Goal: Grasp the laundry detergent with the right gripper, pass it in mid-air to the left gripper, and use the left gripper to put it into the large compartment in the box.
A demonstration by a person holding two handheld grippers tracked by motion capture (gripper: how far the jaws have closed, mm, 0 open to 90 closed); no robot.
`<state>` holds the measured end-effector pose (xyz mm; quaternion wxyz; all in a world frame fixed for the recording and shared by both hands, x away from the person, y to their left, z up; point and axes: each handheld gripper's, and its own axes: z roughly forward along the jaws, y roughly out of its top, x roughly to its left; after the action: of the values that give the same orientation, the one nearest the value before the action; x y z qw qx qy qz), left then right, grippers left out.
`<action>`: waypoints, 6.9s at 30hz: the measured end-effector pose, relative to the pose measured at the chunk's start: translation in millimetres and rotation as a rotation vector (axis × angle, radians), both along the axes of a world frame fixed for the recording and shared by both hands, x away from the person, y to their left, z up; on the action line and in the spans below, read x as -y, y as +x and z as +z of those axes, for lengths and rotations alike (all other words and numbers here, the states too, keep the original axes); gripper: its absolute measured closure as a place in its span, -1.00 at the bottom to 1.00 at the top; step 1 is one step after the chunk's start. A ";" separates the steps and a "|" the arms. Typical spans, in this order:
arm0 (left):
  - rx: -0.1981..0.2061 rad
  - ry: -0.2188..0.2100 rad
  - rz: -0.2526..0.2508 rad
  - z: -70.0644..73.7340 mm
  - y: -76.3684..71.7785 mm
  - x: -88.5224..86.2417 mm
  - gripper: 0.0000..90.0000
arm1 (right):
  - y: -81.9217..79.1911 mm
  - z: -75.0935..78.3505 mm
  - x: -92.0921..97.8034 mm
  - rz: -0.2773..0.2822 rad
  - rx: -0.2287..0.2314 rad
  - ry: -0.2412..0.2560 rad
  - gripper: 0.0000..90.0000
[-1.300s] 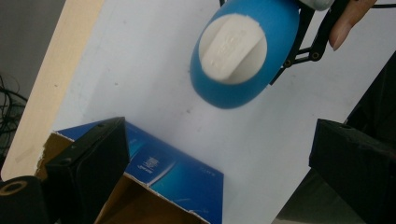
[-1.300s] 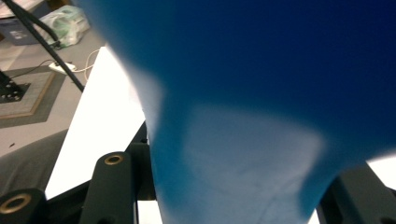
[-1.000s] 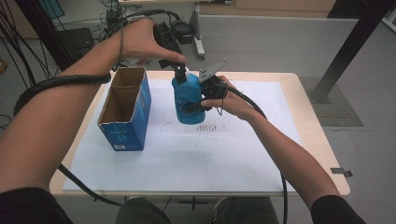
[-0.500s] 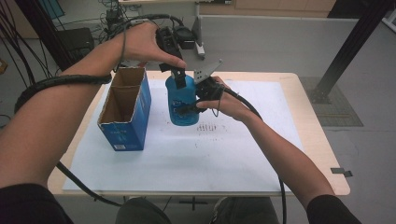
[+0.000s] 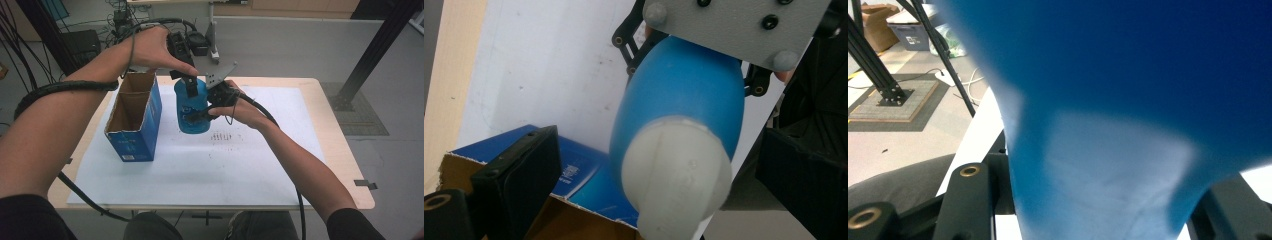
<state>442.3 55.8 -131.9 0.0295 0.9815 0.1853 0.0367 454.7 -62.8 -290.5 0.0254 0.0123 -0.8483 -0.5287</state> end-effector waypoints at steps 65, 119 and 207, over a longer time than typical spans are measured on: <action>-0.021 0.035 -0.047 -14.8 -5.2 2.0 -0.89 | -4.7 7.8 -5.5 0.019 0.008 0.020 -0.03; 0.009 0.050 -0.068 -12.8 -6.9 4.6 -0.88 | -5.4 10.0 -3.4 0.018 0.010 0.019 -0.03; -0.039 0.081 -0.097 -19.7 -11.9 5.6 -0.19 | -9.3 6.2 -8.2 0.048 0.012 0.003 -0.05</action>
<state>430.4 50.2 -151.6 -0.0119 0.9903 0.1367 0.0235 445.4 -54.7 -284.3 0.0331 0.0361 -0.8471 -0.5292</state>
